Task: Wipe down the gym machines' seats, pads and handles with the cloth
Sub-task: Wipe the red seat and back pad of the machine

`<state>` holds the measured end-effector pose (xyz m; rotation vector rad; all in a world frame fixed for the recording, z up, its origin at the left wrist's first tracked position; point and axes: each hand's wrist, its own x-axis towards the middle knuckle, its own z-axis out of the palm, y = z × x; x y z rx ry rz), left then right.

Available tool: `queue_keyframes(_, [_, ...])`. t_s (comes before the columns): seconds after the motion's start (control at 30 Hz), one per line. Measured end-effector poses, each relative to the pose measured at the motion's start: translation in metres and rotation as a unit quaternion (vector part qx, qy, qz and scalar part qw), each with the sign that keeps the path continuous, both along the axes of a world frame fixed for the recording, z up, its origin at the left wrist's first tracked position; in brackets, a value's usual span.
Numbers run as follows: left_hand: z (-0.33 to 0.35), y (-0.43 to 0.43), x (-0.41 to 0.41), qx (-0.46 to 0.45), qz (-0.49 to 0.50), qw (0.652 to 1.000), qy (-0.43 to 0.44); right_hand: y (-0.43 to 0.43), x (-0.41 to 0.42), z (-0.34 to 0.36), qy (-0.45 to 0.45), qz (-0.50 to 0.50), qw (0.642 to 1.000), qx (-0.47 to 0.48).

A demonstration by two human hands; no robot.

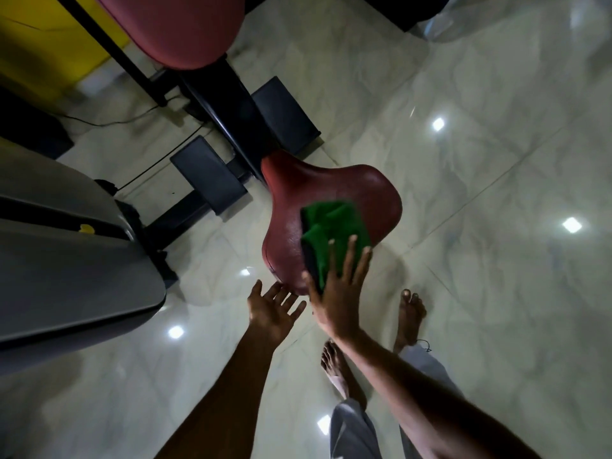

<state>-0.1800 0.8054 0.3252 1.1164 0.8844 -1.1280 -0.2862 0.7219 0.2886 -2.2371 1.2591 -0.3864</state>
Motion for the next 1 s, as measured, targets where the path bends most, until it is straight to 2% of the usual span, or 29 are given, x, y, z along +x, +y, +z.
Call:
queue_keyframes(0.1, [0.0, 0.007, -0.003, -0.033, 0.024, 0.999, 0.01, 0.027, -0.013, -0.007, 0.046, 0.162, 0.984, -0.065])
queue_keyframes(0.2, [0.0, 0.009, -0.004, -0.045, 0.044, 0.998, 0.012, 0.023, -0.017, -0.011, 0.046, 0.225, 0.969, -0.096])
queue_keyframes(0.33, [0.004, 0.006, -0.005, -0.032, 0.061, 0.997, 0.022, -0.022, -0.026, -0.011, 0.048, 0.332, 0.932, -0.139])
queue_keyframes(0.37, [0.006, 0.005, -0.005, -0.03, 0.056, 0.998, 0.02, -0.03, -0.03, -0.011, 0.056, 0.315, 0.938, -0.132])
queue_keyframes(0.43, [0.01, 0.001, -0.004, -0.017, 0.029, 0.999, 0.007, -0.026, -0.038, -0.01, 0.051, 0.199, 0.974, -0.092])
queue_keyframes(0.5, [0.015, -0.005, -0.004, 0.004, -0.003, 1.0, -0.007, -0.001, -0.035, -0.006, -0.009, 0.042, 0.999, -0.005])
queue_keyframes(0.53, [0.017, -0.007, -0.005, 0.017, -0.014, 1.0, -0.01, 0.012, -0.026, -0.001, -0.067, -0.027, 0.996, 0.054])
queue_keyframes(0.57, [0.02, -0.009, -0.006, 0.031, -0.024, 0.999, -0.011, 0.025, -0.012, 0.008, -0.126, -0.093, 0.98, 0.123])
queue_keyframes(0.63, [0.029, -0.012, -0.007, 0.056, -0.051, 0.997, -0.01, 0.035, 0.017, 0.036, -0.186, -0.222, 0.919, 0.266])
queue_keyframes(0.7, [0.038, -0.01, -0.005, 0.084, -0.078, 0.993, -0.014, 0.032, 0.04, 0.057, -0.179, -0.31, 0.852, 0.382])
queue_keyframes(0.77, [0.051, -0.006, -0.004, 0.098, -0.099, 0.99, -0.024, 0.027, 0.054, 0.063, -0.113, -0.357, 0.797, 0.473])
queue_keyframes(0.87, [0.072, 0.0, -0.001, 0.126, -0.122, 0.983, -0.055, 0.028, 0.055, 0.076, -0.017, -0.334, 0.776, 0.535])
queue_keyframes(0.93, [0.087, 0.006, 0.004, 0.155, -0.143, 0.974, -0.08, 0.034, 0.052, 0.087, -0.004, -0.317, 0.77, 0.554])
queue_keyframes(1.0, [0.102, 0.014, 0.01, 0.179, -0.168, 0.964, -0.105, 0.036, 0.049, 0.1, -0.024, -0.324, 0.748, 0.579])
